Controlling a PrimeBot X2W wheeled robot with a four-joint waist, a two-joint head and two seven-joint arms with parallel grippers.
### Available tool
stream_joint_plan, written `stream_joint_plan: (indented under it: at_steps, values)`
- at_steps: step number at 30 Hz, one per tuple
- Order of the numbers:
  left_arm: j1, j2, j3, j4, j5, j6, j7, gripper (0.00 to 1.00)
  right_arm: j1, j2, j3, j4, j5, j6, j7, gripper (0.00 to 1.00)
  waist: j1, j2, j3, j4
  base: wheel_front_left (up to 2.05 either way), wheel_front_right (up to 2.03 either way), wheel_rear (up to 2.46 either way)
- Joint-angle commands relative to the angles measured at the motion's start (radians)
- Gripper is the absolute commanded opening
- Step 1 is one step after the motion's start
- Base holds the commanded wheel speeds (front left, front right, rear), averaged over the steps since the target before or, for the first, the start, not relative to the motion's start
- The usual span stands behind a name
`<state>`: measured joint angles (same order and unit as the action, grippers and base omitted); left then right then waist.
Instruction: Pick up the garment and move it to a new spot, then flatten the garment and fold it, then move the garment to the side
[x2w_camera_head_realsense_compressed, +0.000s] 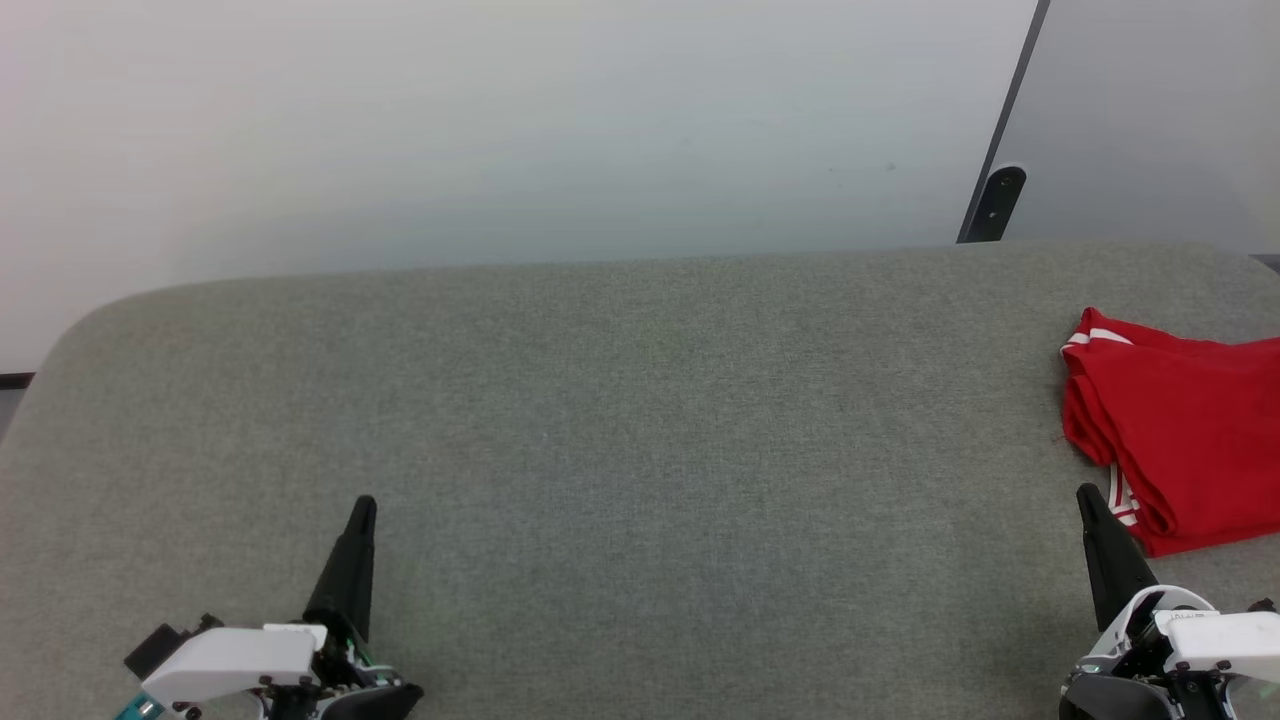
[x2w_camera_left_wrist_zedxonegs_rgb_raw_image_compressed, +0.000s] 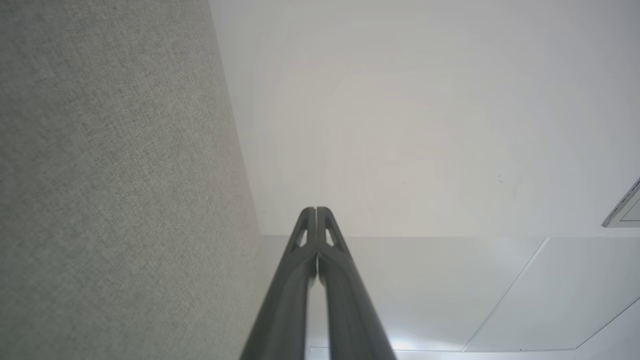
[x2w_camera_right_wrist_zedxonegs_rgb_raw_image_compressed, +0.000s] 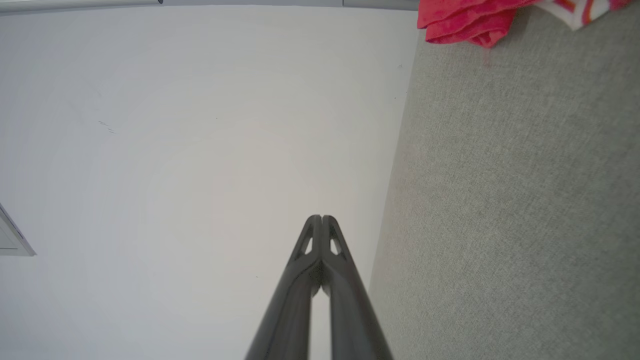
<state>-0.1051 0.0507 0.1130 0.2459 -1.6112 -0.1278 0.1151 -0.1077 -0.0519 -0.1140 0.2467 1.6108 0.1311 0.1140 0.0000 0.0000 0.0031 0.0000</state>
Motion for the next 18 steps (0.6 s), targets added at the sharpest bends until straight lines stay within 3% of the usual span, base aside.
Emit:
stream_joint_plan:
  at_steps: [1, 18]
  values:
    - [-0.011, -0.001, 0.002, 0.001, -0.003, -0.006, 0.001, 0.0, -0.005, 0.003, 0.0, 0.0, 0.004, -0.001, -0.002, 0.0, 0.0, 0.0, 0.0, 0.0, 0.0, 0.0, 0.0]
    - [-0.011, -0.001, 0.002, 0.001, -0.003, -0.006, 0.001, 0.0, -0.005, 0.003, 0.0, 0.0, 0.004, -0.001, -0.002, 0.0, 0.0, 0.0, 0.0, 0.0, 0.0, 0.0, 0.0]
